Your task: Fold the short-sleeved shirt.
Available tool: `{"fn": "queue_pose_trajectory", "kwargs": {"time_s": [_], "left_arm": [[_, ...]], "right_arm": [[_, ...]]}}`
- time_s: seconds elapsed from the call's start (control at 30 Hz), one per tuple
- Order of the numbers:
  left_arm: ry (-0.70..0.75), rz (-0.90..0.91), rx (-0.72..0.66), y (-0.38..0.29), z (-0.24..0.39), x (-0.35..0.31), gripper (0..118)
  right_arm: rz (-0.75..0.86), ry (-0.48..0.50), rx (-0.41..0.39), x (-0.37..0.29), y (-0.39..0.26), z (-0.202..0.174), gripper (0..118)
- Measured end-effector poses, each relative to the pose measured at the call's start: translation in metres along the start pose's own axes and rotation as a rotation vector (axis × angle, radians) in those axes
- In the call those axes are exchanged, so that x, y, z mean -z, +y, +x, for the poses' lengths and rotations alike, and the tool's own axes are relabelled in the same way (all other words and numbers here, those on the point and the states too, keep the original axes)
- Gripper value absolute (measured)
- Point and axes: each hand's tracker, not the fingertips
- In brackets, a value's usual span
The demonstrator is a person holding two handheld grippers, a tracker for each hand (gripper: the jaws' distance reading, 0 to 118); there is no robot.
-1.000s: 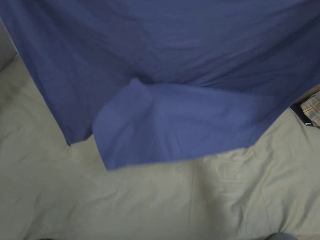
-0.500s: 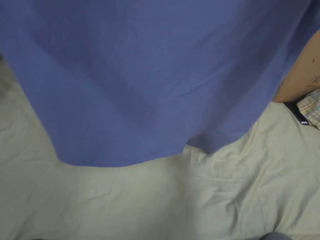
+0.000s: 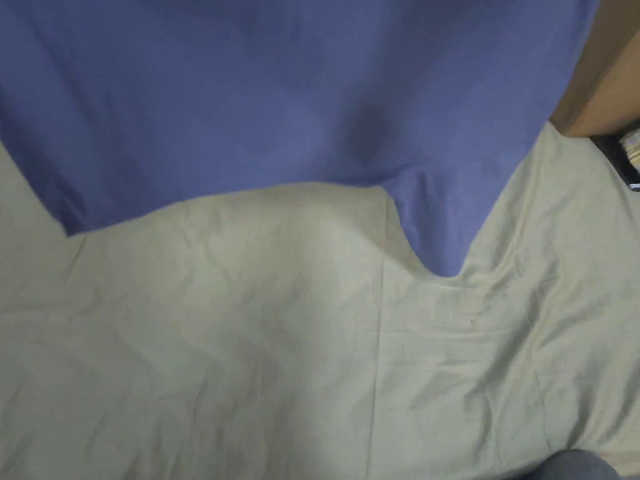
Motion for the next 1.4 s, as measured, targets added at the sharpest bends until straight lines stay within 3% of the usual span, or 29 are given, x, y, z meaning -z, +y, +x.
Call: {"fn": "queue_pose_trajectory", "kwargs": {"time_s": [0.33,0.67,0.87,1.0,1.27,1.4], "left_arm": [[0.056,0.115,-0.024,0.007,0.04,0.085,0],[0.109,0.161,-0.082,-0.023,0.055,0.138,0],[0.103,0.029,0.01,-0.082,0.057,0.157,0],[0.083,-0.068,-0.012,-0.133,0.056,0.145,0],[0.011,-0.225,0.014,-0.229,0.036,0.083,0],[-0.019,-0.341,-0.052,-0.284,0.011,0.036,0]], "right_arm": [[0.106,-0.107,0.03,0.081,0.024,-0.042,4],[0.205,-0.151,0.044,0.122,-0.003,-0.07,4],[0.06,-0.101,0.08,0.137,-0.066,-0.069,4],[-0.055,-0.075,0.096,0.136,-0.126,-0.061,4],[-0.24,-0.011,0.045,0.09,-0.252,-0.031,4],[-0.366,0.053,0.123,0.048,-0.321,-0.009,4]]}}
